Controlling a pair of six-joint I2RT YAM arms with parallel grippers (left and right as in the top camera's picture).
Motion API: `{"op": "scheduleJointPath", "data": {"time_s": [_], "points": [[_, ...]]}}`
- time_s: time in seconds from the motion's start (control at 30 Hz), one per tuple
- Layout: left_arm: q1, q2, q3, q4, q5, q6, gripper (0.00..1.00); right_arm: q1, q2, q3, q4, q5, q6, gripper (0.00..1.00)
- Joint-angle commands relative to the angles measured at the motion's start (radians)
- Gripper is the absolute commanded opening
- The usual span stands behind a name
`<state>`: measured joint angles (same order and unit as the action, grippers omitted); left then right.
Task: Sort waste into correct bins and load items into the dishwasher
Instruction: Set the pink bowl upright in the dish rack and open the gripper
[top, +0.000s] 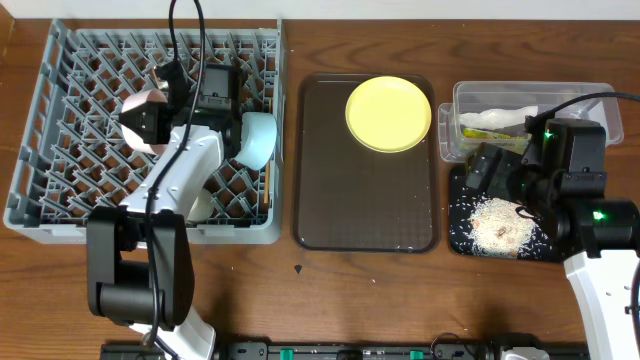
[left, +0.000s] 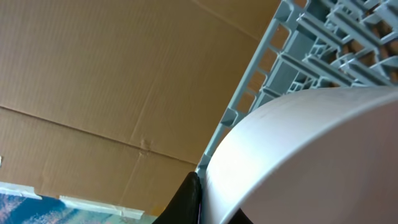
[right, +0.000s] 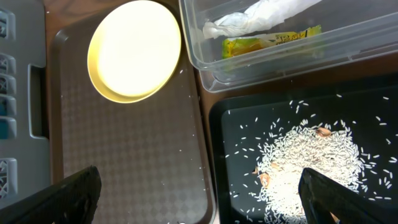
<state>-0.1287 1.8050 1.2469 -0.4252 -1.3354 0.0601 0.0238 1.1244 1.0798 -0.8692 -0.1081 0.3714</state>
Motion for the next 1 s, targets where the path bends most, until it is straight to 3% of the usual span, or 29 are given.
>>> {"op": "scheduleJointPath", "data": {"time_s": [0.0, 0.33, 0.5, 0.7, 0.97], "points": [[-0.015, 0.008, -0.01, 0.005, 0.022, -0.005, 0.07, -0.004, -0.005, 0.005, 0.01, -0.004, -0.002, 0.99], [-0.015, 0.068, -0.032, 0.013, 0.025, -0.018, 0.08, -0.004, -0.005, 0.005, 0.012, -0.005, -0.002, 0.99], [-0.042, 0.077, -0.032, 0.007, 0.117, -0.027, 0.07, -0.004, -0.005, 0.005, 0.011, -0.005, -0.002, 0.99], [-0.077, 0.077, -0.032, 0.008, 0.124, -0.027, 0.08, -0.004, -0.005, 0.005, 0.011, -0.005, -0.002, 0.99], [-0.159, 0.076, -0.032, -0.045, 0.123, -0.027, 0.43, -0.004, -0.005, 0.005, 0.011, -0.008, -0.001, 0.99]]}}
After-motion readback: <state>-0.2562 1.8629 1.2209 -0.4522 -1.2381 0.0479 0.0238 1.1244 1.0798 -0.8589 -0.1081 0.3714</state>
